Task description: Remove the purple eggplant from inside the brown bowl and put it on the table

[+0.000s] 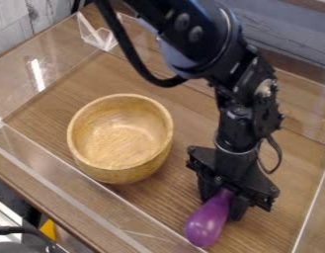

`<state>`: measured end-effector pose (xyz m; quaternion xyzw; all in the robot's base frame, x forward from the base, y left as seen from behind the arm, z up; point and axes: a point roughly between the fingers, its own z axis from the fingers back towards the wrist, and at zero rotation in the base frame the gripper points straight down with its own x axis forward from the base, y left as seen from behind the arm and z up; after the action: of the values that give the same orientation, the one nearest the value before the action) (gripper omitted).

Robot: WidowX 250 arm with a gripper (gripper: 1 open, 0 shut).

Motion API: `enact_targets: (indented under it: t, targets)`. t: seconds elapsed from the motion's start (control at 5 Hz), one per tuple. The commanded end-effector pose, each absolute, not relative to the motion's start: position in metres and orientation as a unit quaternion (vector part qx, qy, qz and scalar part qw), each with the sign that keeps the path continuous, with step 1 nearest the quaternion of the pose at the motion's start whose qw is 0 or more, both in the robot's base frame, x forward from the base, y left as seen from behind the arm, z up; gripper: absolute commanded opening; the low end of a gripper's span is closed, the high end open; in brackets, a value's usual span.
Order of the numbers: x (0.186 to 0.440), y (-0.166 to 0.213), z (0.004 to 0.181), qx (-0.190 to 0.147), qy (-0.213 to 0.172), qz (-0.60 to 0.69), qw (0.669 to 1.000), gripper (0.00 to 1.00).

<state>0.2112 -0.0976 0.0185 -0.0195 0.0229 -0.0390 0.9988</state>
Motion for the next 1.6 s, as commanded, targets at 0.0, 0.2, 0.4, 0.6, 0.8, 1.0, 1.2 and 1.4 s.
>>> enact_targets:
  t: [0.0,0.2,0.4,0.6,0.8,1.0,1.2,1.4]
  targets:
    - [0.2105,-0.1036,0.026,-0.025,0.012,-0.045,0.999,0.0]
    - [0.2088,-0.1041,0.0269,-0.026,0.015,-0.044,0.999,0.0]
    - [0.2074,-0.1044,0.0279,-0.026,0.017,-0.044,0.999,0.0]
    - [0.2064,-0.1045,0.0285,-0.026,0.018,-0.044,0.999,0.0]
    - [0.2055,-0.1045,0.0286,-0.026,0.019,-0.044,0.999,0.0]
    - [0.2052,-0.1041,0.0285,-0.026,0.019,-0.043,0.999,0.0]
    - [0.205,-0.1037,0.0287,-0.025,0.019,-0.043,0.999,0.0]
    - [0.2047,-0.1033,0.0281,-0.024,0.019,-0.043,0.999,0.0]
